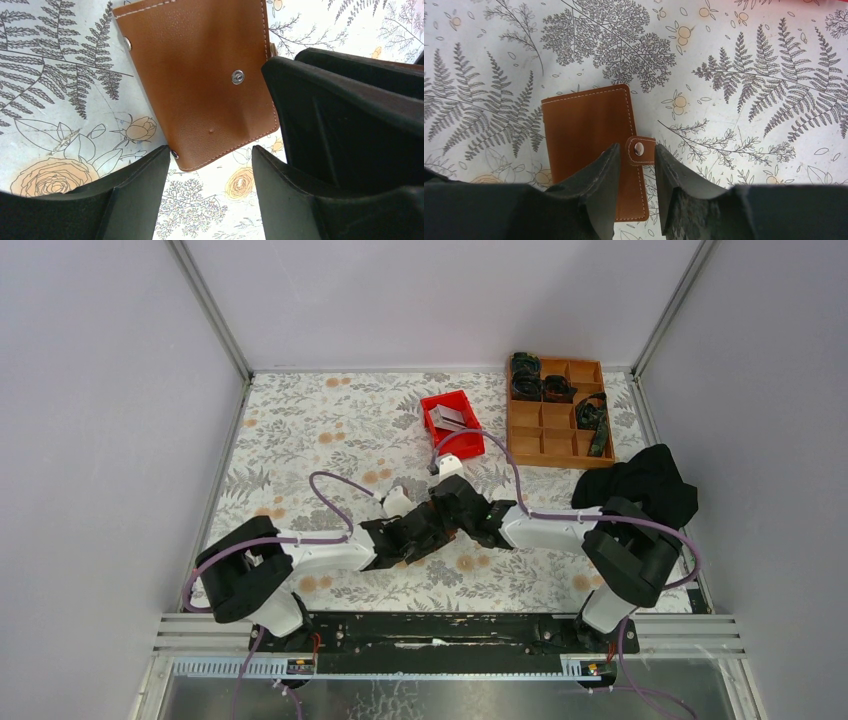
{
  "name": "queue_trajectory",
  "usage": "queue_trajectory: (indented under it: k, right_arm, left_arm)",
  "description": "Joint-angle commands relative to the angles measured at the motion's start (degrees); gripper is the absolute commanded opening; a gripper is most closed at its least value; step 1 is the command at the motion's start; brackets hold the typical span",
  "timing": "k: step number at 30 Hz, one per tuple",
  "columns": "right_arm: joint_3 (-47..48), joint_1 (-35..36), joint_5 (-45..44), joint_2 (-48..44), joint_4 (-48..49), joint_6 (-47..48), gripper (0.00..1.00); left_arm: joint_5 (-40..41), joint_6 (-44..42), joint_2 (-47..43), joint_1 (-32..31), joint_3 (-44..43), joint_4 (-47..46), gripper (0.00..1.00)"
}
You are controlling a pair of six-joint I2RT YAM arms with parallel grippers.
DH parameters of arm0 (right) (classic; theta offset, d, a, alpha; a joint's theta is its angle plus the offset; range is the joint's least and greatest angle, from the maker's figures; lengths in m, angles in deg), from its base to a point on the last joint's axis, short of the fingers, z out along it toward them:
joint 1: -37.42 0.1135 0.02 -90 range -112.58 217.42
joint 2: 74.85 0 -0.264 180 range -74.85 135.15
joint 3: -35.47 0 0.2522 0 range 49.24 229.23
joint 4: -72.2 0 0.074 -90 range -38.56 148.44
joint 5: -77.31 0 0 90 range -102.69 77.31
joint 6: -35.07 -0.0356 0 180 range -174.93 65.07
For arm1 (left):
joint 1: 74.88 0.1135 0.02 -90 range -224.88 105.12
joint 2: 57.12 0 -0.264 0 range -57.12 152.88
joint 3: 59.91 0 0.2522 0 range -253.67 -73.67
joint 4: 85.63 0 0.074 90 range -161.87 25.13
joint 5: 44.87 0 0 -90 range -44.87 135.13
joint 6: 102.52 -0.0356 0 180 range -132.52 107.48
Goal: Put the credit cards into the card holder
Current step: Close the card holder at the center of the board.
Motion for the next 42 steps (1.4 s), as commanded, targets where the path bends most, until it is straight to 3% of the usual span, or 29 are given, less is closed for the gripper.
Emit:
queue_trajectory:
  k: [1, 14, 42]
  right_arm:
    - [2.3, 0.3, 2.4, 1.9, -0.2, 0.5, 0.39]
    - [2.1, 0.3, 0.6, 2.7, 0.7, 0.8, 0.32]
    - [4.3, 0.3, 0.6, 0.9, -0.9, 1.4, 0.32]
  left_arm:
    - [-3.4, 0.8, 5.9, -1.0, 5.6, 11.5, 0.71]
    - [-3.3, 1.8, 5.5, -2.0, 6.1, 11.6, 0.7]
    - [-2.9, 2.1, 4.5, -2.2, 6.6, 12.6, 0.7]
